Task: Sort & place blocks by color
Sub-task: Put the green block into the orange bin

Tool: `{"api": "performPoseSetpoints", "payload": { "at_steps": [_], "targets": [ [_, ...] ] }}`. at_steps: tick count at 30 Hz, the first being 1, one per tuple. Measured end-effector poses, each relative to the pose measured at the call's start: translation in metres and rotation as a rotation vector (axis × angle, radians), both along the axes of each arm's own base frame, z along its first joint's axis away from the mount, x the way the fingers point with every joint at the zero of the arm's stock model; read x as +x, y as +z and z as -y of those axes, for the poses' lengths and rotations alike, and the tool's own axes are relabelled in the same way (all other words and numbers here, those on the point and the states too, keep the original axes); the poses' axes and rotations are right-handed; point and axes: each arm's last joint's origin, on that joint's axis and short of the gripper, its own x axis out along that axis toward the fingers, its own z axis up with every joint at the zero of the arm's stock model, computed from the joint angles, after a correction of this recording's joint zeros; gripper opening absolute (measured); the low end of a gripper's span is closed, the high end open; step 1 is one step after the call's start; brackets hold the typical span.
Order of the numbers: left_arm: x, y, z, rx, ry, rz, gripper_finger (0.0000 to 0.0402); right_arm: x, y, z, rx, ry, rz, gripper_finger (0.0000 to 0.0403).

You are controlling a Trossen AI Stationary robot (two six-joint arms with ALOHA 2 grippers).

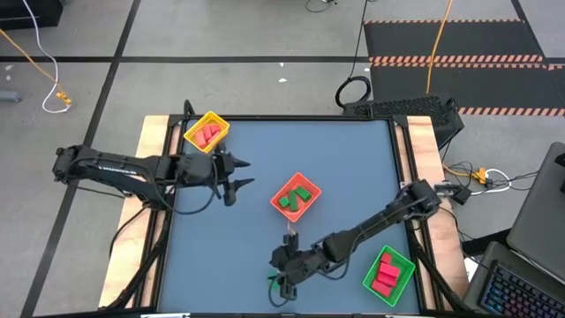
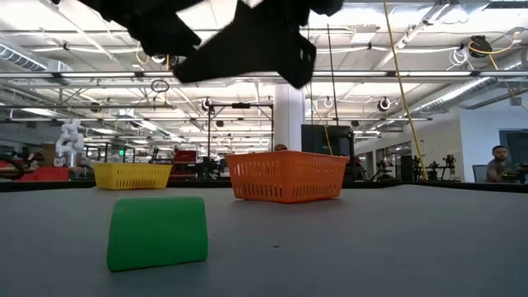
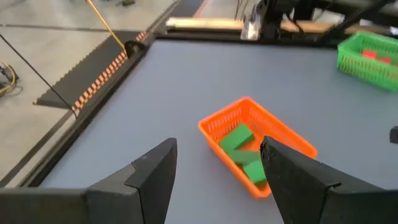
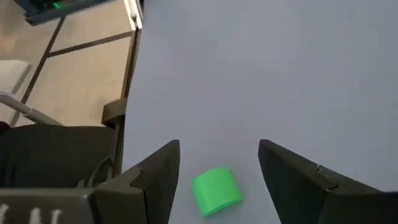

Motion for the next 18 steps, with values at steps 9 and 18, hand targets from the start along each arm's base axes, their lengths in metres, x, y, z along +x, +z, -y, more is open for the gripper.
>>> {"api": "performPoseSetpoints", "payload": {
  "at_steps": [9,18],
  "targets": [
    [-0.011,-0.009,0.014,0.002,-0.067,-0.125,0.0234,0.002,-0.041,-0.026,0.079,-0.018,-0.029,0.0215],
    [-0.013,-0.011,0.023,0.005,-0.108,-0.148,0.0234,-0.008,-0.046,-0.042,-0.184,0.067,0.046,0.0215]
  ]
}}
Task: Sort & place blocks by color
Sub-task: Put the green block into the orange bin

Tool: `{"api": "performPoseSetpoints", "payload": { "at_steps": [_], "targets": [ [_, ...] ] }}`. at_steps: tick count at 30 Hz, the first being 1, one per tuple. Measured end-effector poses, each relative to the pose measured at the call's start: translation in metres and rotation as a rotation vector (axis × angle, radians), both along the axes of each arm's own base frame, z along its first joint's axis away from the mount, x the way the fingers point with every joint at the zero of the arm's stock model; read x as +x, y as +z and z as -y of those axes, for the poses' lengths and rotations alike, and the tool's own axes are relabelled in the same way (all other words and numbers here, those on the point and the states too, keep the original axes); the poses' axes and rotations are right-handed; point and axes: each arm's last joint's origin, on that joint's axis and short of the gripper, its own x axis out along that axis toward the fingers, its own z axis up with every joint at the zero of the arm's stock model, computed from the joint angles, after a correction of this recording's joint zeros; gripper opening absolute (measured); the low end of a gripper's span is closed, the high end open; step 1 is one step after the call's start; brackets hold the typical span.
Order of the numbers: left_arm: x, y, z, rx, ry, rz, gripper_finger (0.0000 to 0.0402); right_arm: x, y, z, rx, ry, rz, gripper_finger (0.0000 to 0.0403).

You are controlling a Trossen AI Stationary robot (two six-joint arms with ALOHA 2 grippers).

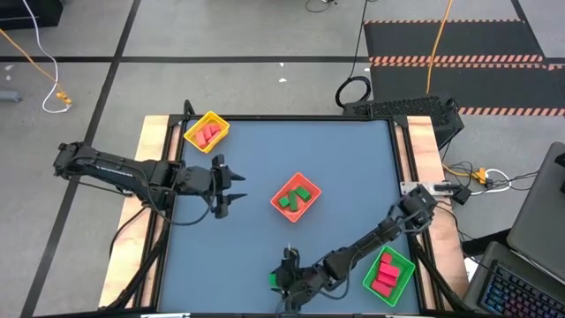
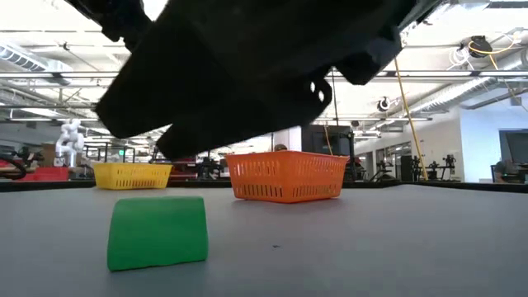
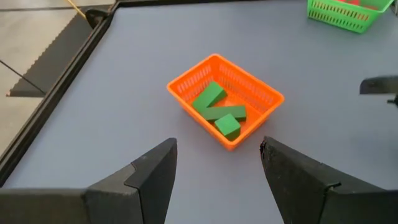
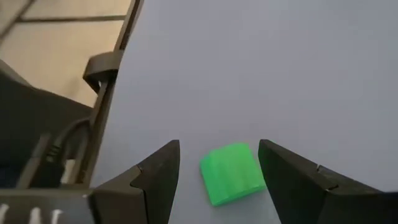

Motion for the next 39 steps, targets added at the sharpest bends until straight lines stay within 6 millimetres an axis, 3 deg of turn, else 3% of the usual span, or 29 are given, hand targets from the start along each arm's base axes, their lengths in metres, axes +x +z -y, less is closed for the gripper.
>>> {"api": "performPoseSetpoints", "payload": {
  "at_steps": [10,30,39],
  "targets": [
    [-0.001,-0.002,0.002,-0.014,0.002,-0.020,0.0234,-0.004,-0.009,0.006,-0.118,0.023,-0.006,0.0215],
    [-0.001,-0.002,0.002,-0.016,0.004,-0.016,0.0234,-0.016,-0.035,0.015,-0.115,0.045,0.057,0.0215],
    [0.000,0.000,0.002,-0.031,0.011,0.007,0.0234,-0.008,-0.049,0.021,-0.119,0.002,0.075,0.0215]
  ]
}}
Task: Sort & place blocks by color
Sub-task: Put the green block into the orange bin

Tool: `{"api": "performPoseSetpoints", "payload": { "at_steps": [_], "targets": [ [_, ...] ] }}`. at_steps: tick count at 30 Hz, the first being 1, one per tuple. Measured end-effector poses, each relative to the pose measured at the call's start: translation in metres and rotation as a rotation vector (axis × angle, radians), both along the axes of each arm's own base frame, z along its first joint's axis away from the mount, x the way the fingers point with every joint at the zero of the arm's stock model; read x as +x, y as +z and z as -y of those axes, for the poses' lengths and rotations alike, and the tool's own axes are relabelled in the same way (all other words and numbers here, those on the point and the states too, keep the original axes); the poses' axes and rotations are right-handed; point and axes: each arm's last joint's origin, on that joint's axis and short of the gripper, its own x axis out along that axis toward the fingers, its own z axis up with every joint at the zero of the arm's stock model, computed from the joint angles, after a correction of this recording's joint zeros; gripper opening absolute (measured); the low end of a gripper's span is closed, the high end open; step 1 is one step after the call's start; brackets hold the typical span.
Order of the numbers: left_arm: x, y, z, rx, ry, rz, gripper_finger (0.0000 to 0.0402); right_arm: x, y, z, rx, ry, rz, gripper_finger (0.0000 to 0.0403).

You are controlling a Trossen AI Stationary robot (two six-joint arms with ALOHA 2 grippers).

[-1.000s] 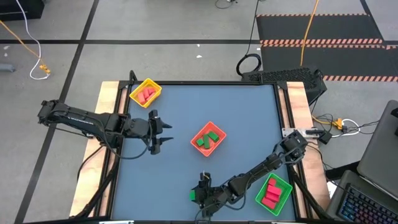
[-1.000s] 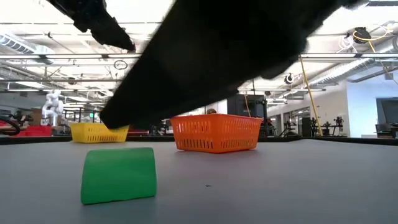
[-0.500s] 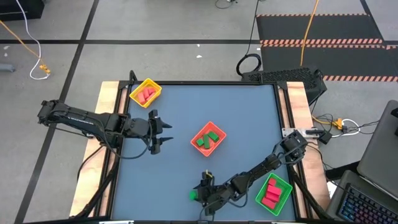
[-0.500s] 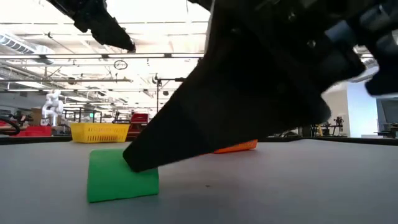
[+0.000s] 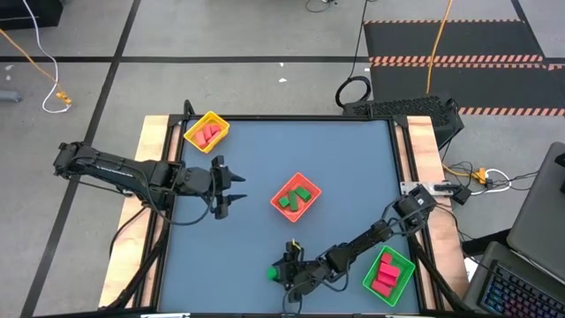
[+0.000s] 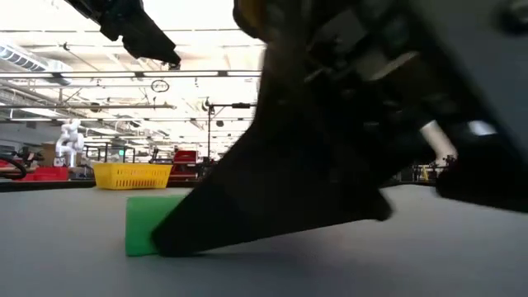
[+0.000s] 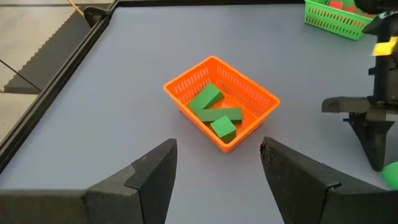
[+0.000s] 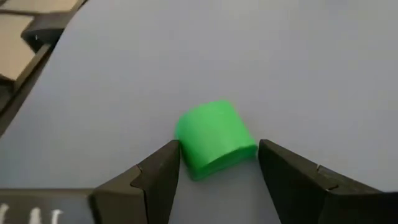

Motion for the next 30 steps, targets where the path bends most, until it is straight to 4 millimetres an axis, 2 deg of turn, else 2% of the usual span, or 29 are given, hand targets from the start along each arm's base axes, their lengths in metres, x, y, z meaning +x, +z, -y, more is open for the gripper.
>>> {"api": "performPoseSetpoints", "payload": {
  "at_steps": [7,16,19,24,30],
  "targets": [
    [0.000,0.000,0.000,0.000,0.000,0.000,0.0234,0.007,0.003,0.004,-0.009,0.012,0.062,0.0215],
    [0.000,-0.001,0.000,0.002,-0.001,-0.007,0.0234,0.010,0.003,0.010,-0.012,-0.004,0.054,0.0214],
    [0.000,-0.001,0.000,0.007,-0.004,-0.009,0.0234,0.010,0.000,0.013,0.003,-0.025,0.028,0.0200],
    [0.000,-0.001,0.000,0.007,-0.004,-0.009,0.0234,0.010,0.000,0.015,0.022,-0.030,0.002,0.0149],
    [0.000,-0.001,0.000,0.007,-0.003,-0.009,0.0234,0.010,0.000,0.015,0.012,-0.021,0.001,0.0146]
  ]
}}
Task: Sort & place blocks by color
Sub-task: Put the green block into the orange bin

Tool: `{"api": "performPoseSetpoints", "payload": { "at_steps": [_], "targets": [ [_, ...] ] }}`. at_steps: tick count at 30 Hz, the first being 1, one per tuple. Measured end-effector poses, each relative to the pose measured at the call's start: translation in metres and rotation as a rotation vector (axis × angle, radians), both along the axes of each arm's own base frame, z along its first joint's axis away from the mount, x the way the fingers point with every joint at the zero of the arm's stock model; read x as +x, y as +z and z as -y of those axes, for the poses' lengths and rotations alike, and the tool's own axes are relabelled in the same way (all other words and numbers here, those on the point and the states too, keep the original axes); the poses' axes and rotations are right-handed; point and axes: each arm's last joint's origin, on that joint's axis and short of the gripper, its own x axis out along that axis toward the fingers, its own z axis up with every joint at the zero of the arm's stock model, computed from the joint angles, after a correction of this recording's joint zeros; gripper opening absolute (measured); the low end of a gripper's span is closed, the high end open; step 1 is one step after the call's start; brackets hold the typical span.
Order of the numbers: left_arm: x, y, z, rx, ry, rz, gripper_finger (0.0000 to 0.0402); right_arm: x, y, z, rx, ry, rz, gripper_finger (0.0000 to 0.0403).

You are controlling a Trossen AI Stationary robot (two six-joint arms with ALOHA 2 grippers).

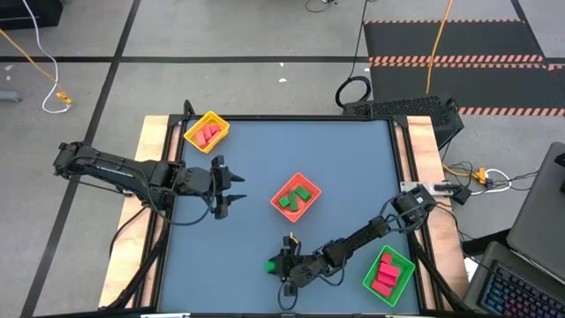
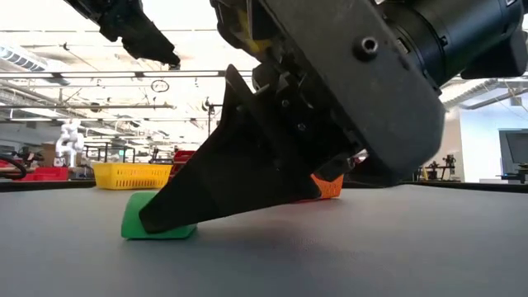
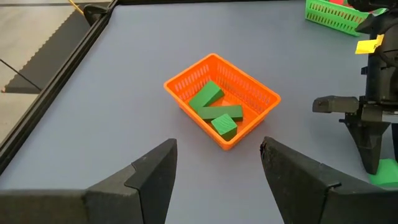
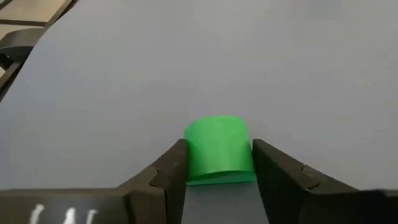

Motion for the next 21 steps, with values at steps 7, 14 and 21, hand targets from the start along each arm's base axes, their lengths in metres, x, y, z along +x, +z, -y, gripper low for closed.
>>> {"api": "performPoseSetpoints", "payload": {
  "at_steps": [7,14,21],
  "targets": [
    [0.000,0.000,0.000,0.001,-0.001,0.000,0.0234,0.001,0.011,0.002,-0.042,-0.015,0.035,0.0126],
    [0.000,0.000,0.000,0.007,-0.003,-0.001,0.0234,0.000,0.048,0.021,-0.199,-0.140,0.085,0.0071],
    [0.000,0.000,0.000,0.007,-0.004,-0.001,0.0234,0.003,0.065,0.043,-0.108,-0.156,0.040,0.0002]
  ]
}}
